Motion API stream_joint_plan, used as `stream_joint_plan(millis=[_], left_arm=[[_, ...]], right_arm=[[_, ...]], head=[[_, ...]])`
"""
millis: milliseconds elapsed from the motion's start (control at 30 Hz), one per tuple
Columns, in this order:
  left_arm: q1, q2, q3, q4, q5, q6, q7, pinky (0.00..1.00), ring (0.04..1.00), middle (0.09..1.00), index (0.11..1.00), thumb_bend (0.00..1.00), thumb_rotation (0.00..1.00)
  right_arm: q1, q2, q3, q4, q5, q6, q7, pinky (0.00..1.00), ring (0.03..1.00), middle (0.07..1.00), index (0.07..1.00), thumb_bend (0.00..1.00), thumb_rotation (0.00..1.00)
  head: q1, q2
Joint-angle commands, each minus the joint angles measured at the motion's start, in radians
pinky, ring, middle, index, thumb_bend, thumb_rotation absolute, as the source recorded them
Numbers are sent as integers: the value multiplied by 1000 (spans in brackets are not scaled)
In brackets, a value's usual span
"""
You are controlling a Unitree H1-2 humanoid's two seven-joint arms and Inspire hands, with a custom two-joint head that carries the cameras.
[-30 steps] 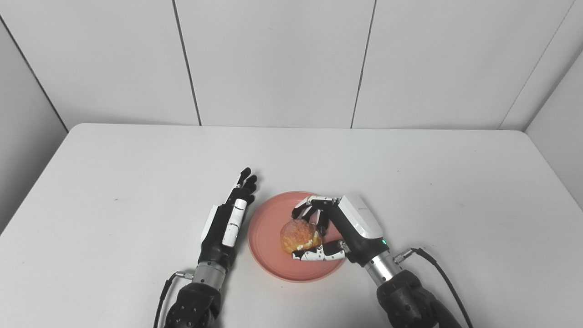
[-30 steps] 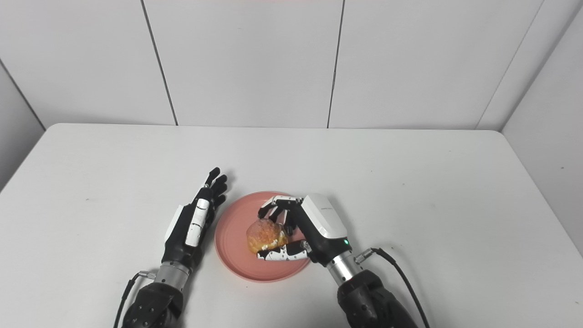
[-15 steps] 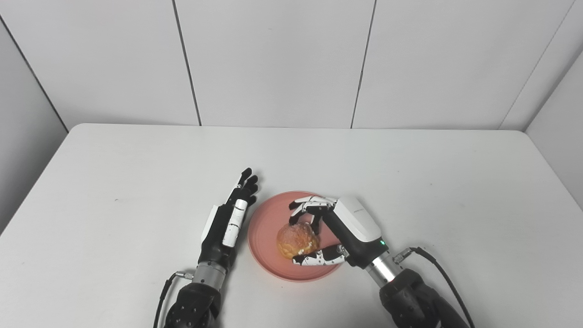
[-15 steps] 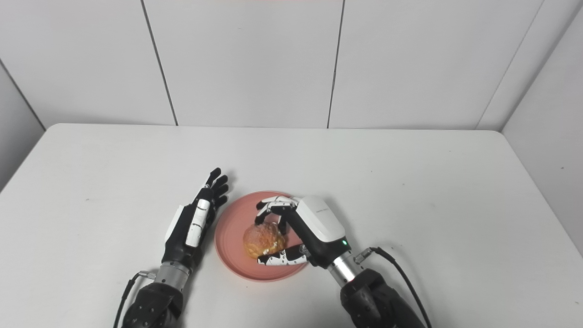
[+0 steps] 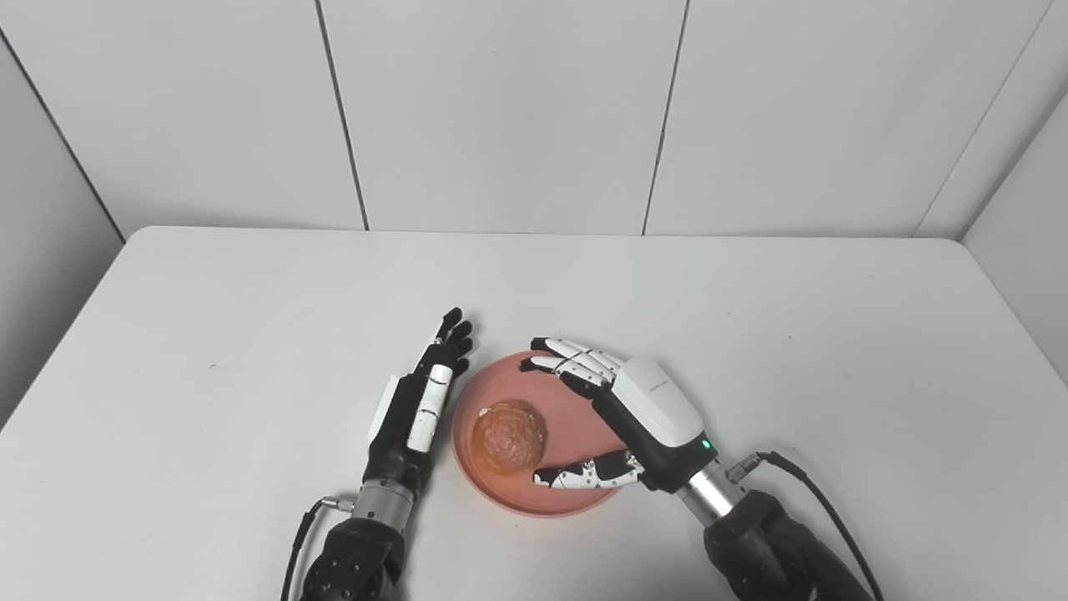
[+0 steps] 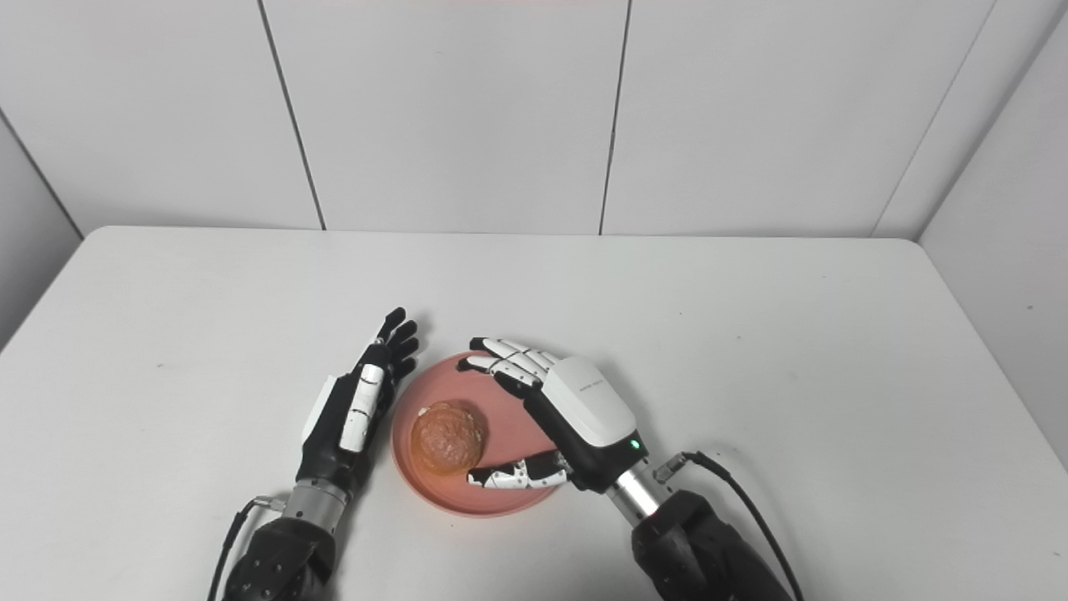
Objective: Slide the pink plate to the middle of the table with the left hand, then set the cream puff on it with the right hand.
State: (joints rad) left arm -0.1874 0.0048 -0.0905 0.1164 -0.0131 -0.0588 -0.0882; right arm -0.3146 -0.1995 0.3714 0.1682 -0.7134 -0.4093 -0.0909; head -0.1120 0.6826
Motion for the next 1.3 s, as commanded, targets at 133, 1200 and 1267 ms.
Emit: stream_joint_plan(millis=[133, 1200, 1267], left_arm=[[13, -20, -9, -11, -2, 4, -3, 963, 956, 953, 935, 619, 1000], [10, -54, 32, 19, -18, -60, 10, 1000, 1000, 1000, 1000, 671, 975], [10, -57, 35, 18, -18, -59, 10, 1000, 1000, 1000, 1000, 675, 976]], right_arm=[[-26, -8, -21, -44, 7, -35, -25, 869, 893, 918, 841, 586, 376], [85, 216, -291, -108, 643, 208, 93, 1000, 1000, 1000, 1000, 672, 893], [92, 229, -299, -106, 680, 207, 100, 1000, 1000, 1000, 1000, 668, 854]], head=[[1, -1], [-1, 1], [-1, 1]])
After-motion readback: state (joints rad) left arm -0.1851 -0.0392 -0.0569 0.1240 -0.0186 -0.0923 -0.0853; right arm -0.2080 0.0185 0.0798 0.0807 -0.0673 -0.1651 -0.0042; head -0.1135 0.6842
